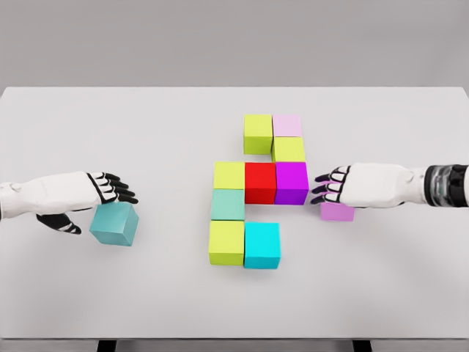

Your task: Assemble the squares on the desktop into the number 2

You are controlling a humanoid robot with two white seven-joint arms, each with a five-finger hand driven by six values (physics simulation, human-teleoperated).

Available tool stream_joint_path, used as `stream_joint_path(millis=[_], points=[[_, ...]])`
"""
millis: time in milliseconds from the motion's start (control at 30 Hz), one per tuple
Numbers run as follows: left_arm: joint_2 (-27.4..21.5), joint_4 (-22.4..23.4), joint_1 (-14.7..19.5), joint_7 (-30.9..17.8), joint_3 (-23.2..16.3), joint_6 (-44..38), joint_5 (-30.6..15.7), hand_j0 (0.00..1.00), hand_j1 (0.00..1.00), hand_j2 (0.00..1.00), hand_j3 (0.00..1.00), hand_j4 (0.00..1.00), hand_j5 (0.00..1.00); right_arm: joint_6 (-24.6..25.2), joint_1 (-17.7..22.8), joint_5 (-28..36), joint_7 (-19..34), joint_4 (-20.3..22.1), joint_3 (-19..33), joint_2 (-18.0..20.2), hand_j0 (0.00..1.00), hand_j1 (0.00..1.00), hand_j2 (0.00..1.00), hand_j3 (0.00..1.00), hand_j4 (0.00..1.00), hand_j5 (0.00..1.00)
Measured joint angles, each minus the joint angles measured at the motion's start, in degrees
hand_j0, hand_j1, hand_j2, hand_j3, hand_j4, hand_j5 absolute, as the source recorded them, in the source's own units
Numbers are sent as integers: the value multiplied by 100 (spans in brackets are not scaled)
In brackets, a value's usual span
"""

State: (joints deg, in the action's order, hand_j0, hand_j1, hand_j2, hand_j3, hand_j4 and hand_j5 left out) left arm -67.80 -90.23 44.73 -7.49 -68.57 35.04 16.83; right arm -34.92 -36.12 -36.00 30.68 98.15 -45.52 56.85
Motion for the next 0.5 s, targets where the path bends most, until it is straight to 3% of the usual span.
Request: stream_joint_path(millis=[500], points=[[-73, -352, -35, 0, -4, 0, 26, 100, 100, 100, 100, 100, 100, -15, -9, -13, 14, 35, 74, 23, 90, 90, 90, 90, 90, 90]])
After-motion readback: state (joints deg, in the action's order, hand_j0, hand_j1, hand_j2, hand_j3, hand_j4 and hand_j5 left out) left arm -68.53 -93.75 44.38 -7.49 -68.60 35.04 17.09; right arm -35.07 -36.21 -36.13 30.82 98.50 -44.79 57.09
